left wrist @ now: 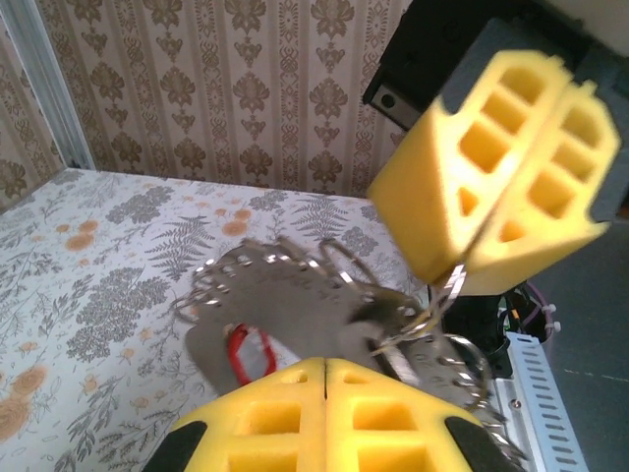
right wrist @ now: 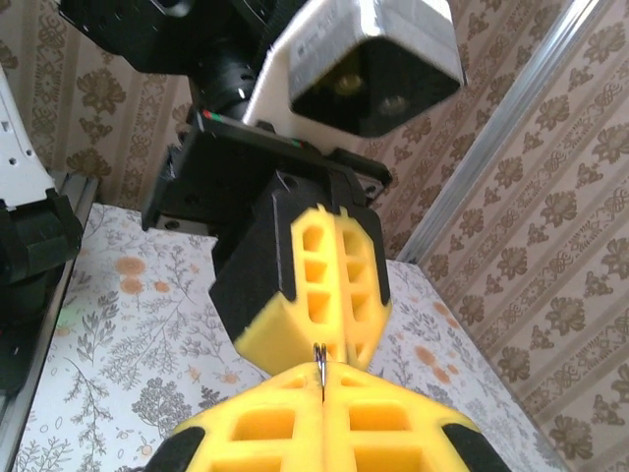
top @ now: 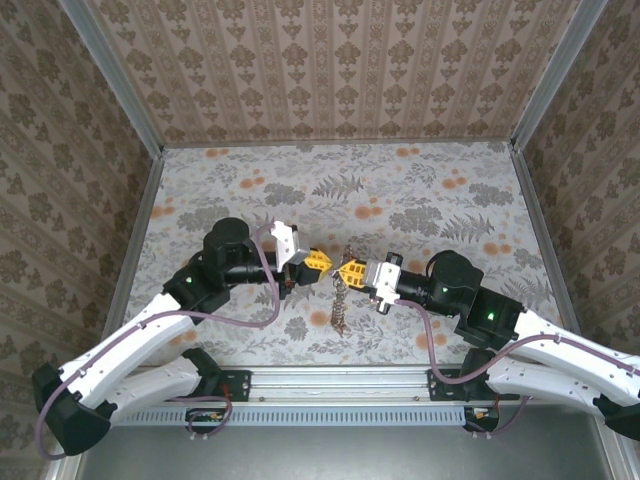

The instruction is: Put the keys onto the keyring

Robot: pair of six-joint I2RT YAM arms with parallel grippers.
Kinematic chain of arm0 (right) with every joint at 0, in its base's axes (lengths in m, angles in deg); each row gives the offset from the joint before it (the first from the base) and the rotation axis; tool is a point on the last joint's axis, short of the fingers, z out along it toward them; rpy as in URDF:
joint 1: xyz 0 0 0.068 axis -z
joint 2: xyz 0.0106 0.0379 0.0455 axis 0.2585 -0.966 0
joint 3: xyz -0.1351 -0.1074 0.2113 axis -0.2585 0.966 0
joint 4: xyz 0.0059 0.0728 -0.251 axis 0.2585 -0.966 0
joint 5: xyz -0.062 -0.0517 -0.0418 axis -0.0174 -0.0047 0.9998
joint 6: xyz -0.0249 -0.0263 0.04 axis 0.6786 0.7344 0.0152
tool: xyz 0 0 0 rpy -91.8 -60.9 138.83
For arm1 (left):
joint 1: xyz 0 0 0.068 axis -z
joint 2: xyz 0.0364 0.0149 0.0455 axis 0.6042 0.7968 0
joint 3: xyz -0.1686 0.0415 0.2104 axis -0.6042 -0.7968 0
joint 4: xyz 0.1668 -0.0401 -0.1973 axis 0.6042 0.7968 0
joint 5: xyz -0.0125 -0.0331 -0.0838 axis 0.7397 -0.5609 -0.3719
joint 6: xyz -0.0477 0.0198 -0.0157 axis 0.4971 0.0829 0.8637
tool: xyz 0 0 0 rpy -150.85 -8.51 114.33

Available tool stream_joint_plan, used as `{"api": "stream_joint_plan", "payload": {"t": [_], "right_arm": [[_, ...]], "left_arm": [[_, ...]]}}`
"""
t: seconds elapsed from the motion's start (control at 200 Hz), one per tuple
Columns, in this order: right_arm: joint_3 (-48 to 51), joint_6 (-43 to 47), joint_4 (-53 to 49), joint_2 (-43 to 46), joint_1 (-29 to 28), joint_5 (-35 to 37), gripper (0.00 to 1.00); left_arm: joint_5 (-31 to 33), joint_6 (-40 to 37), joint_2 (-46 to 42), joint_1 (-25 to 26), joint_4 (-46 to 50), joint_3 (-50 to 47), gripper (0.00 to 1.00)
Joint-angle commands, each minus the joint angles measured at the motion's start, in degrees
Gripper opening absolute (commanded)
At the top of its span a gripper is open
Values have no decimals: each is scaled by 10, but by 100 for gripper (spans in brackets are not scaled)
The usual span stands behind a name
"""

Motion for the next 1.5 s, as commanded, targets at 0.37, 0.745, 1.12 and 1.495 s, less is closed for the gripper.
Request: {"api": "stream_joint_plan", "payload": {"t": [0.37,0.745,1.12,1.495], "right_arm": [[2,-9,52,18,-4,-21,0],[-6,-15,40,19,-2,-57,0],[-24,-22,28,5,4,-83,0],[-26,-28,31,-1,12,-94,0]], "left_arm": [[-5,-18,-5,-2,20,23,0],[-23,-42,-60,6,14,8,11],[-15,-96,-58,49,69,36,18],[6,-103,-55,50,81,39,18]]}}
